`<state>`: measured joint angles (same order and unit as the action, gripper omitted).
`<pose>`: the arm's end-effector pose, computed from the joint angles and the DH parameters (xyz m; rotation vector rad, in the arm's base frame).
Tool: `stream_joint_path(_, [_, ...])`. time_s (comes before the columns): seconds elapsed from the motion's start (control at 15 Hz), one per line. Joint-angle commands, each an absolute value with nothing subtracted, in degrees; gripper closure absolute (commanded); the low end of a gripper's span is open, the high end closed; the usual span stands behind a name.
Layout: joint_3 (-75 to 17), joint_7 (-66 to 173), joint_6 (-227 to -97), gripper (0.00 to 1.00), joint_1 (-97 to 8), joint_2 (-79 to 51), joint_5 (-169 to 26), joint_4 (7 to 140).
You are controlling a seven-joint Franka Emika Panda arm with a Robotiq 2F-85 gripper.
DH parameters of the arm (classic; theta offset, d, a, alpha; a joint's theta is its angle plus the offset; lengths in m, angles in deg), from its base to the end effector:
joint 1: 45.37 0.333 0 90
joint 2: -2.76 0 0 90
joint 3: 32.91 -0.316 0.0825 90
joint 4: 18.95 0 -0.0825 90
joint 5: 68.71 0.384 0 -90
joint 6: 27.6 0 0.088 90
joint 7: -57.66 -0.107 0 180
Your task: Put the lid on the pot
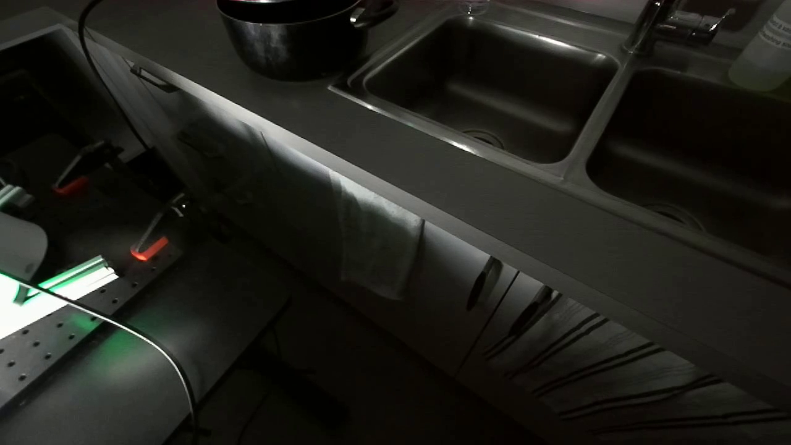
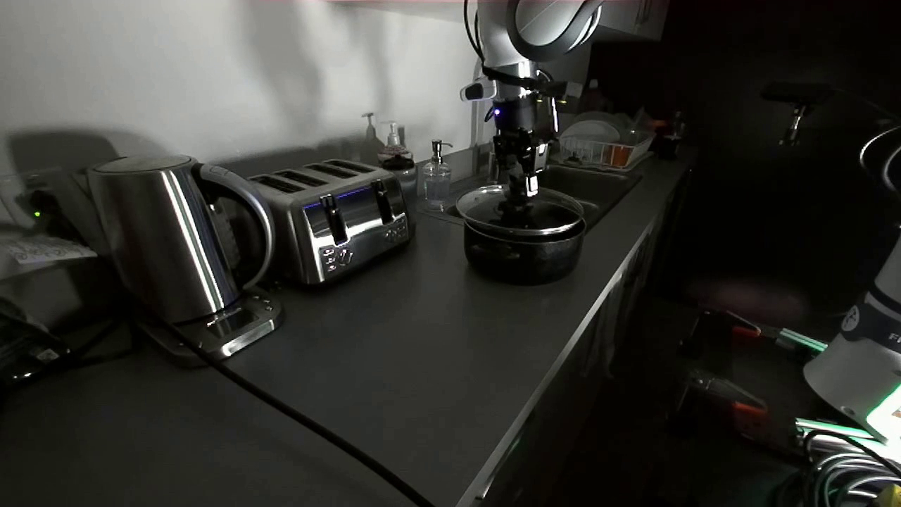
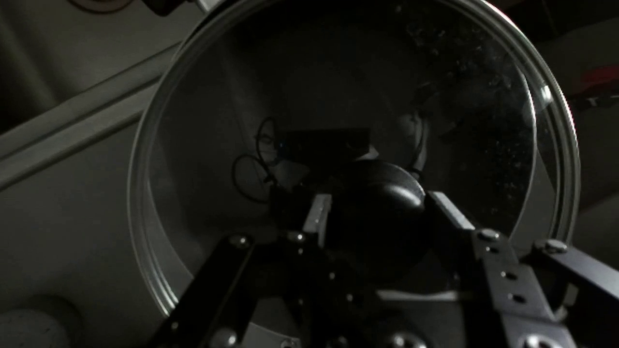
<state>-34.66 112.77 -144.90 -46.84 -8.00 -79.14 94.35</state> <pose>0.5797 -0.0076 0.3655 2.6320 1.5417 -0.2656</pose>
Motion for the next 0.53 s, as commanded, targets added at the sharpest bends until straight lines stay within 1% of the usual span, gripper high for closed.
stream_joint_path(0.0, [-34.49,113.59,-142.34,0.73,-47.46,-7.94,-77.93,92.12])
stream_joint_path(0.47, [-34.34,113.83,-141.65,0.73,-48.31,-8.01,-77.99,92.44])
